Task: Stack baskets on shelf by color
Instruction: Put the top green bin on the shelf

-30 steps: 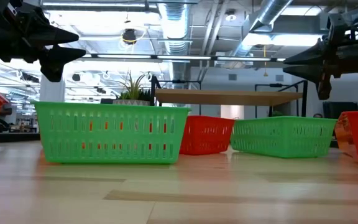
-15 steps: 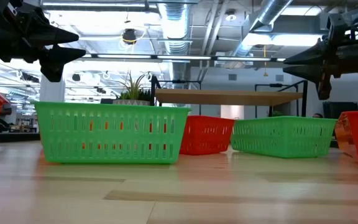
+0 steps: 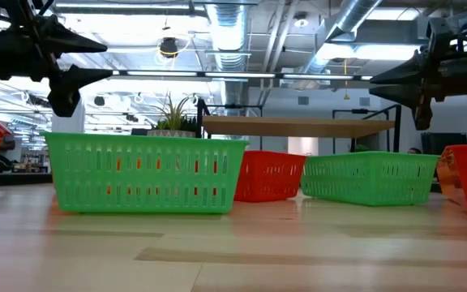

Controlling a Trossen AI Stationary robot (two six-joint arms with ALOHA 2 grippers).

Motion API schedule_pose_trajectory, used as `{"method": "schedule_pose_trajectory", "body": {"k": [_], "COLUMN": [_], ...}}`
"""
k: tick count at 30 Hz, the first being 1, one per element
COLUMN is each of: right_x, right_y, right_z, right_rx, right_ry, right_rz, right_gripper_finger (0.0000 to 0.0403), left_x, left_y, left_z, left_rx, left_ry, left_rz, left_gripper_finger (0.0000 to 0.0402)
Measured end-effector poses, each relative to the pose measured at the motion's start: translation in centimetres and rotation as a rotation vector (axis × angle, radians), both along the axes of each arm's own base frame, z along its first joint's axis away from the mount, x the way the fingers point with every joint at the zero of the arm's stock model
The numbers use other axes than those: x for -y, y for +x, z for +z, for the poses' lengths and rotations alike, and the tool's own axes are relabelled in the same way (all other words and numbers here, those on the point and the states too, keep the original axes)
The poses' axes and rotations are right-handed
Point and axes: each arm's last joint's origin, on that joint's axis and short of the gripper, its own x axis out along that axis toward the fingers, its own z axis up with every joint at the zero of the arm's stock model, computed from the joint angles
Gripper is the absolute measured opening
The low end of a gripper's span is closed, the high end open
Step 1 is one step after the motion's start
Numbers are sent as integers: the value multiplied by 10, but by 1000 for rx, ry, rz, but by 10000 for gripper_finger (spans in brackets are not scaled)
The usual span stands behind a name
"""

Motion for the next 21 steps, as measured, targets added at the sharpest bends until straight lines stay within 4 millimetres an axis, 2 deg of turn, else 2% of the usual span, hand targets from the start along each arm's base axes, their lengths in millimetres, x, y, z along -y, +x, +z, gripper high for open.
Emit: {"method": "schedule_pose_trajectory", "body": {"k": [7,11,17,21], "right_x": [0,0,3,3], "right_y": [0,0,-1,-1], "right_z": [0,0,4,5], "right_rx": [0,2,86,100], "right_ry": [0,-1,91,109], "right_rz": [0,-5,-26,-24], "right_gripper_finger": [120,120,120,120], "left_x": [-1,-2,-7,-11], "left_y": [0,-1,-8,-13], "left_z": [0,7,27,36], "left_rx": [37,142,368,451], "left_ry": [-175,-329,-353,-323], "left_rz": [24,51,187,302], "left_gripper_finger": [179,179,179,179]}}
